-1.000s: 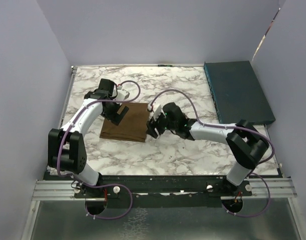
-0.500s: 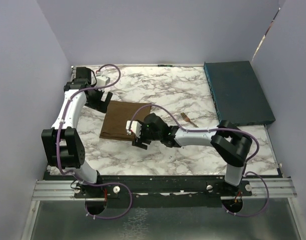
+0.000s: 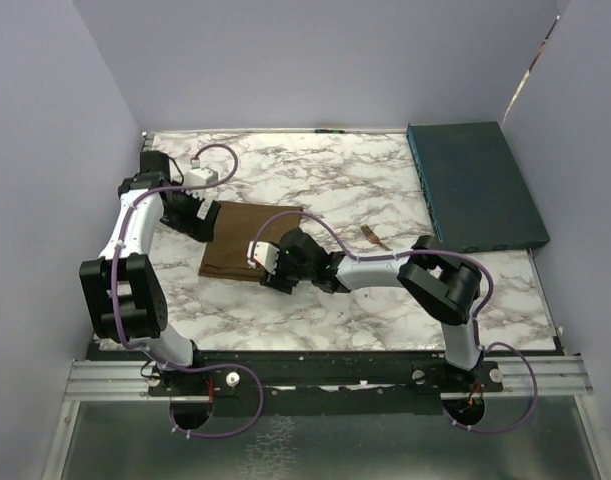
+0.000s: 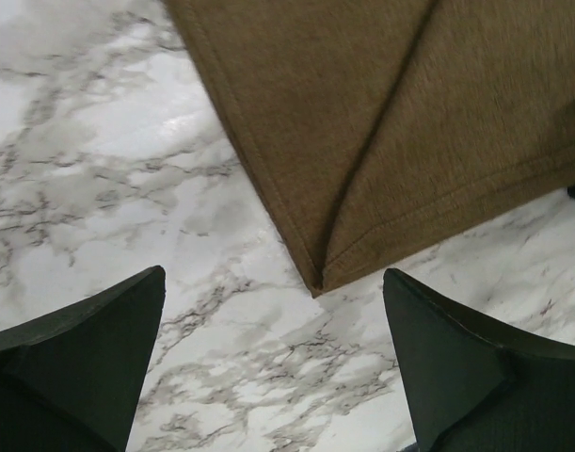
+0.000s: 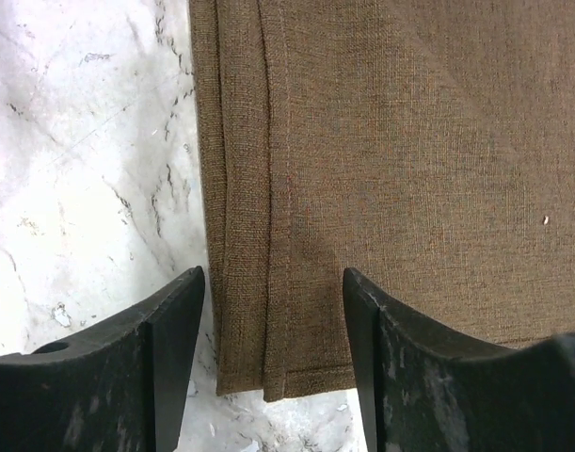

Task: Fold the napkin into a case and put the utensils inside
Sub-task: Turn over the napkin at the center of the board.

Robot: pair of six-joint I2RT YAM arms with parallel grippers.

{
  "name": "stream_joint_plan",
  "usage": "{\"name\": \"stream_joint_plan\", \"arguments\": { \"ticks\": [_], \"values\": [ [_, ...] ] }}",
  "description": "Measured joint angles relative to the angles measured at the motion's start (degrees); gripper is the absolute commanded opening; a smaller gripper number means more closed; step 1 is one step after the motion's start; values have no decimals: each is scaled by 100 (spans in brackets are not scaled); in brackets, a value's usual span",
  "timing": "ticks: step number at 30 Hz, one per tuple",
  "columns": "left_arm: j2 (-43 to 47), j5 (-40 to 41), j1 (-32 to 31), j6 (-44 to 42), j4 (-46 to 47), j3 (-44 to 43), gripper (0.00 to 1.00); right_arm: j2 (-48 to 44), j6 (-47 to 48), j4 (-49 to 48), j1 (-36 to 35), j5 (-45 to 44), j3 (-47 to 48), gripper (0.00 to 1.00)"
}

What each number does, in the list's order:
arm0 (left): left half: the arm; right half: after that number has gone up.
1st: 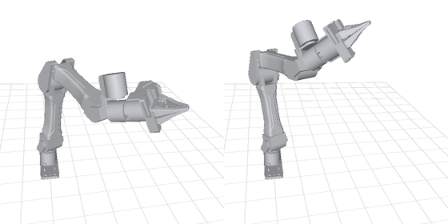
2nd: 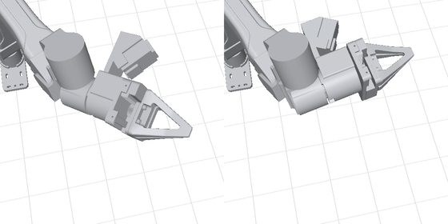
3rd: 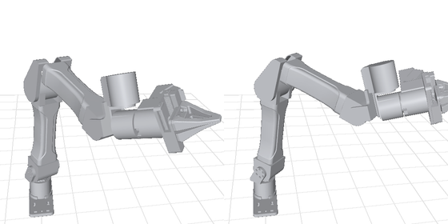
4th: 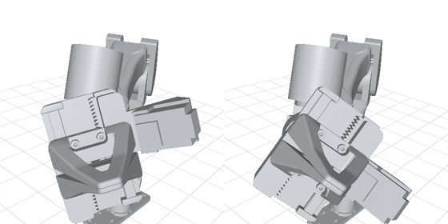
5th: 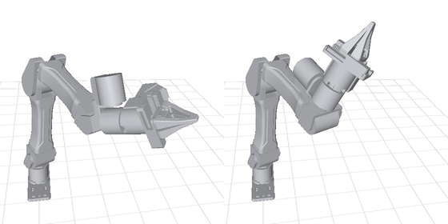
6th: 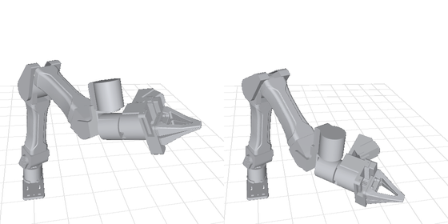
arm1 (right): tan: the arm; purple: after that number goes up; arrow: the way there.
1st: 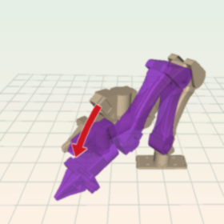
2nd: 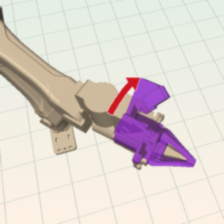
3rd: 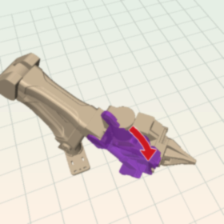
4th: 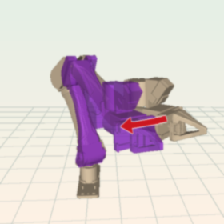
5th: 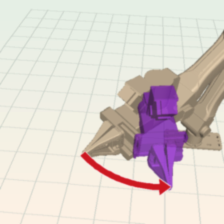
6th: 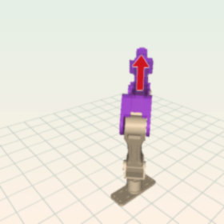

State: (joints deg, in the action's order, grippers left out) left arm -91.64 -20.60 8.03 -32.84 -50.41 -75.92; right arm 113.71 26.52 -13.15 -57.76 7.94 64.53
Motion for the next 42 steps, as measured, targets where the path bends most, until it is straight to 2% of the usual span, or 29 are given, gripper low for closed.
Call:
{"name": "stream_joint_plan", "arguments": {
  "ticks": [9,12,14,20,23,30,35,42],
  "values": [
    [741,-492,0,-2153,-87,1764,99,-2,-433,-306,79,-35,-192,52],
    [1163,-566,0,-2905,-98,2057,99,-2,-599,-393,149,28,-247,44],
    [1384,-584,-2,-3410,-76,2218,99,-2,-673,-396,197,79,-256,34],
    [1523,-557,-120,-4588,247,2662,99,17,-872,-356,380,313,-249,14],
    [1530,-535,-446,-4782,544,2699,99,42,-916,-297,479,470,-190,7],
    [1751,-420,-1331,-4815,1478,3322,97,83,-1005,131,715,1008,42,3],
    [1746,-297,-1443,-4819,1773,3405,97,105,-1001,400,765,1235,181,1],
    [1657,-131,-1495,-4977,1899,3471,89,105,-1003,660,826,1320,293,1]
  ]
}}
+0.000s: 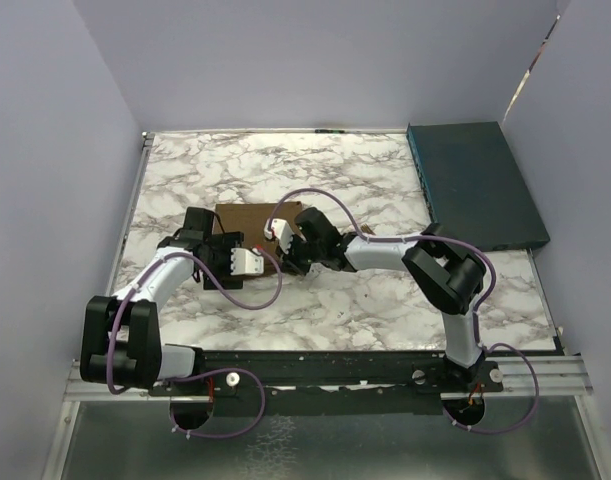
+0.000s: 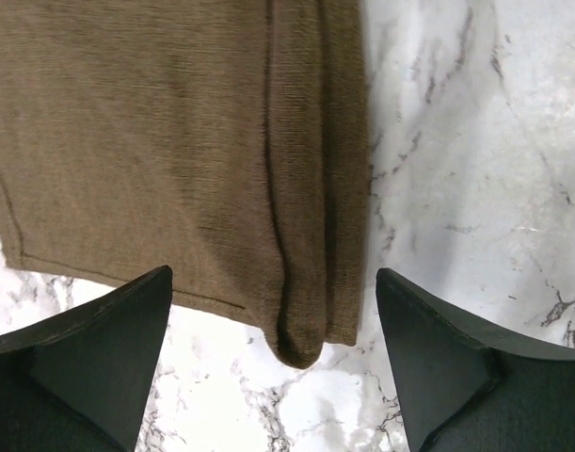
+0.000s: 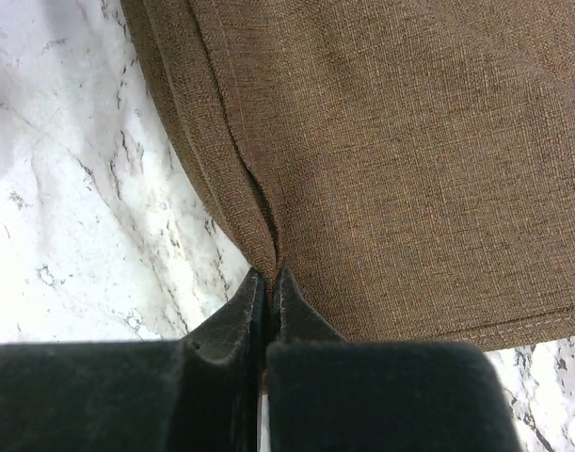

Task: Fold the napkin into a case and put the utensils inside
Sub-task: Turn over the napkin at the center of the board.

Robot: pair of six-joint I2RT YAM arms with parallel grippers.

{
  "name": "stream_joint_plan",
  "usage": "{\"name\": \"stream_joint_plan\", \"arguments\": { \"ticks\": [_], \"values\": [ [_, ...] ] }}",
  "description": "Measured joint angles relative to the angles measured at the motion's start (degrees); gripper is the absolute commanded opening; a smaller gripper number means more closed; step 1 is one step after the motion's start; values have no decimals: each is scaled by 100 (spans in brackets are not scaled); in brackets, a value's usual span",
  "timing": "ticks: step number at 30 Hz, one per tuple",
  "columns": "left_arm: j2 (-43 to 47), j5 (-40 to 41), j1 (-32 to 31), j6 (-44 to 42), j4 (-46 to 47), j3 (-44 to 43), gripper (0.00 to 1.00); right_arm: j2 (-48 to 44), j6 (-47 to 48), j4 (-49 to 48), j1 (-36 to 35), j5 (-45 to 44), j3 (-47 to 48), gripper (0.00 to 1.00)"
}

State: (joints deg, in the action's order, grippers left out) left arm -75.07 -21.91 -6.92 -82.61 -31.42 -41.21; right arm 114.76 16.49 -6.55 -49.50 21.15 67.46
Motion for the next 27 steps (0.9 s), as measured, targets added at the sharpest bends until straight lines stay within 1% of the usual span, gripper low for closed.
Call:
{"name": "stream_joint_plan", "arguments": {
  "ticks": [5,7,9,13,14,18,19,21,23,27],
  "values": [
    [-125,181,-127,-247,-214,125,89,0,-9,216,48,76,111,1],
    [-166,223,-168,-278,-278,155,86,0,-17,337,50,125,192,1],
    [-177,260,-186,-280,-258,153,81,0,-33,382,70,173,236,1],
    [-201,334,-210,-291,-225,164,63,0,-109,417,111,286,264,1],
    [-219,358,-212,-295,-203,173,57,0,-142,424,120,319,264,1],
    [-337,505,-216,-319,-20,190,24,0,-225,424,149,459,264,1],
    [-378,535,-216,-339,46,190,17,0,-258,422,151,487,264,1],
    [-481,608,-223,-315,179,181,6,0,-308,411,151,527,264,1],
    [-540,647,-223,-293,247,164,0,0,-350,409,151,535,264,1],
    [-621,702,-223,-125,236,42,0,0,-450,404,184,551,264,1]
  ]
}}
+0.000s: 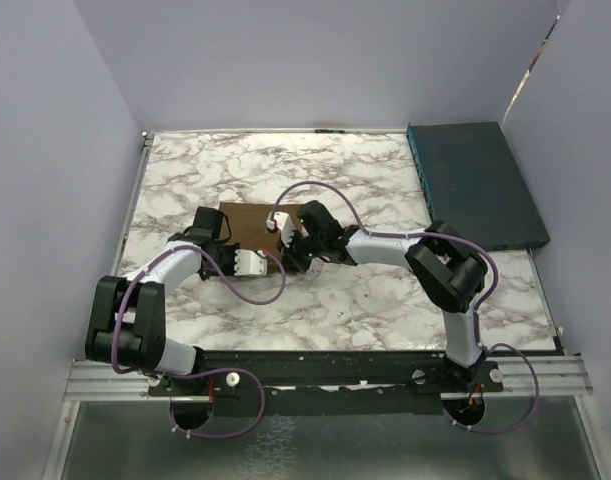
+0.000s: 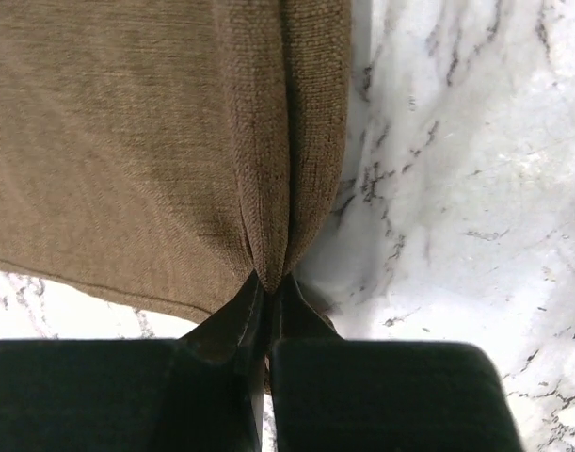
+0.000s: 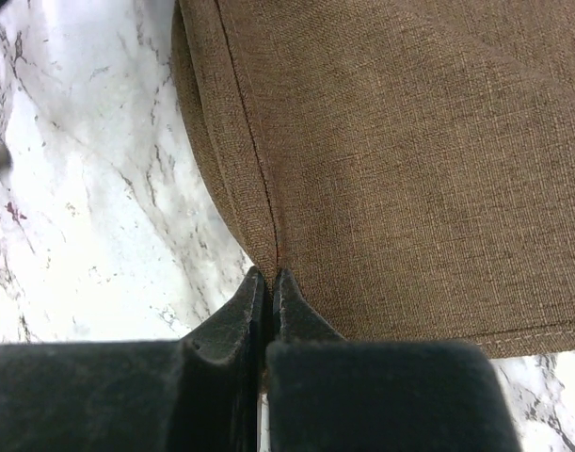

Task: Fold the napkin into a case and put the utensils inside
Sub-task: Turn over the napkin at the center of the board.

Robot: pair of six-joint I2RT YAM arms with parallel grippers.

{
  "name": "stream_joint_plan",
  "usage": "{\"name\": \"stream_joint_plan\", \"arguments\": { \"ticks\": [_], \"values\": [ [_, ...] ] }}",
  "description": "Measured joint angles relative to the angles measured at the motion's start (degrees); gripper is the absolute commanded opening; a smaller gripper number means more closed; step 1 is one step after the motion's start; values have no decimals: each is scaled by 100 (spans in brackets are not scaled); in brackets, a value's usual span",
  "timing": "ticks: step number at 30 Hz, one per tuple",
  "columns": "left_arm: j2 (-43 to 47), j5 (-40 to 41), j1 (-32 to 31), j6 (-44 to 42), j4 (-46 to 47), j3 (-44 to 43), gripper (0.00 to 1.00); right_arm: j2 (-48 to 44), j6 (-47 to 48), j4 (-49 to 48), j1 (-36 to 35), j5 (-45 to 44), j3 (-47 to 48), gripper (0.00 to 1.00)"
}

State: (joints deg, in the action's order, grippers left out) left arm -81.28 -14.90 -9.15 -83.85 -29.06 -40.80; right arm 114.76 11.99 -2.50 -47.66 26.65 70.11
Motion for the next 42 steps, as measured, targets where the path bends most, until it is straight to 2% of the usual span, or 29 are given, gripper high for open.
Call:
{"name": "stream_joint_plan", "arguments": {
  "ticks": [6,11,15,21,25,29,33,37,40,42],
  "values": [
    [2,-42,-13,339,-337,-846,0,-229,-190,-50,240,0,-24,1],
    [85,-221,-50,470,-946,-1810,0,-1027,-210,-107,376,0,-188,1],
    [350,-503,-70,660,-1552,-2175,0,-1611,-251,-101,356,9,-457,1],
    [1355,-951,-199,717,-2708,-1891,0,-2507,-369,431,-170,42,-1119,1],
    [2000,-1207,-223,632,-3936,-1947,0,-3136,-507,1178,-769,188,-1145,1],
    [2361,-1534,-339,866,-4776,-2422,0,-3860,-872,1617,-966,369,-1128,1],
    [2616,-1720,-564,1344,-5038,-3121,0,-4354,-1276,1893,-960,527,-885,1],
    [2371,-1790,-640,1856,-5160,-3458,0,-4312,-1475,1908,-785,817,-767,1],
    [1655,-1777,-636,2315,-5093,-3427,0,-3762,-1528,1834,-350,1209,-767,1],
    [1073,-1641,-636,2682,-4640,-3171,0,-3193,-1543,1700,48,1456,-774,1]
  ]
}}
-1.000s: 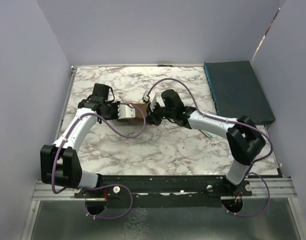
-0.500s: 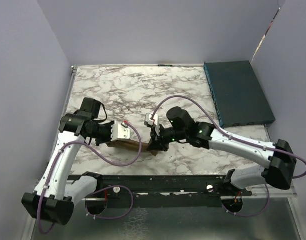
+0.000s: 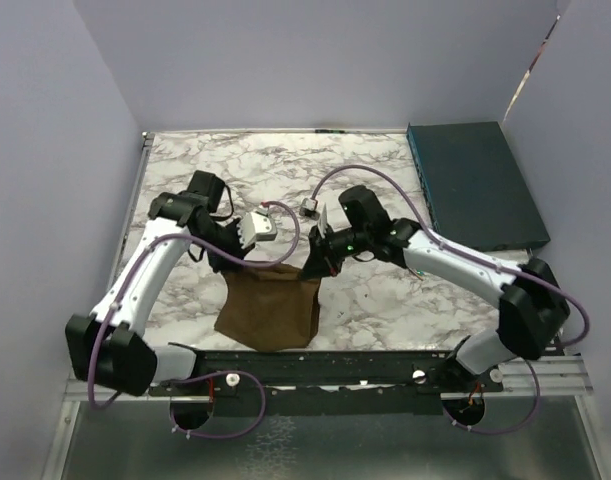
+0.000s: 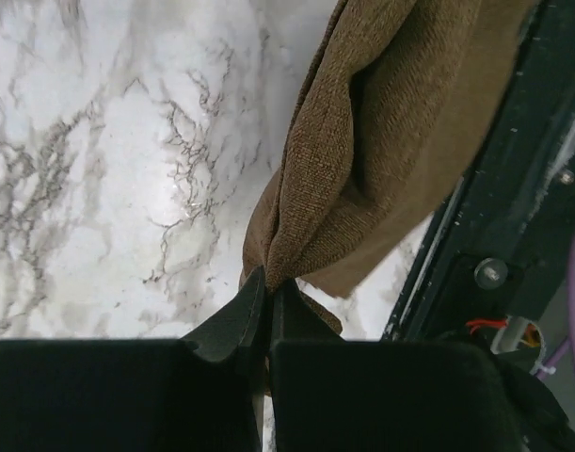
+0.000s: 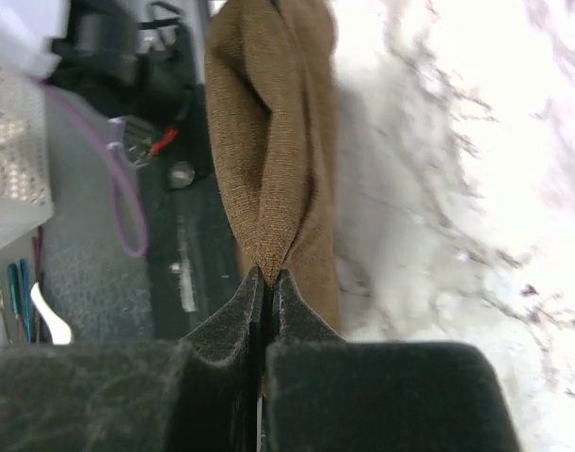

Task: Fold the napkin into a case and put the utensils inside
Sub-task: Turn over the napkin at the center of the board.

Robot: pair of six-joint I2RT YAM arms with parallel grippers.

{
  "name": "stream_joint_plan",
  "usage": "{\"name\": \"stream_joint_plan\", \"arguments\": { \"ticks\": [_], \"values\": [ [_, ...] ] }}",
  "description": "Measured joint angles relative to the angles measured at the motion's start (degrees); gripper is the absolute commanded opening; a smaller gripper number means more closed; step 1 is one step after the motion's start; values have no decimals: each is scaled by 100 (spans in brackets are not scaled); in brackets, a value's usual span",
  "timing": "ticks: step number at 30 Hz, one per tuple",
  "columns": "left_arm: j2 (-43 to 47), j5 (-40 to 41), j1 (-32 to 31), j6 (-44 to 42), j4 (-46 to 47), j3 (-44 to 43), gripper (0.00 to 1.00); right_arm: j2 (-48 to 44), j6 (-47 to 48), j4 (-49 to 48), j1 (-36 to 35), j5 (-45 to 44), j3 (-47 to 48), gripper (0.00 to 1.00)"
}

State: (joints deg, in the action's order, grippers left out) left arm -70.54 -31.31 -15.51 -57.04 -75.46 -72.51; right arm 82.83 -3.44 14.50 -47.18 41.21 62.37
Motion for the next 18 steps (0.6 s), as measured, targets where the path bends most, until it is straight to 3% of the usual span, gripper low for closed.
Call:
{"name": "stream_joint_plan", "arguments": {
  "ticks": [3,8,10,15,16,18],
  "values": [
    [-636,348,2,566,743,367,0,835,28,-223,649,393,-7,1],
    [-1978,780,-70,1722,1895,35,0,2181,269,-461,1495,949,385,25],
    [-2590,1029,-61,2199,2238,-378,8,2601,365,-483,1694,1014,688,29],
    [-4004,1598,-31,3348,2964,-1394,25,3237,398,-586,1993,885,1309,50],
    [-4146,1690,-31,3521,3038,-1499,32,3342,402,-592,2020,717,1447,51],
    [-4343,1875,-31,3775,3117,-1635,62,3458,352,-612,2039,358,1585,53]
  ]
}}
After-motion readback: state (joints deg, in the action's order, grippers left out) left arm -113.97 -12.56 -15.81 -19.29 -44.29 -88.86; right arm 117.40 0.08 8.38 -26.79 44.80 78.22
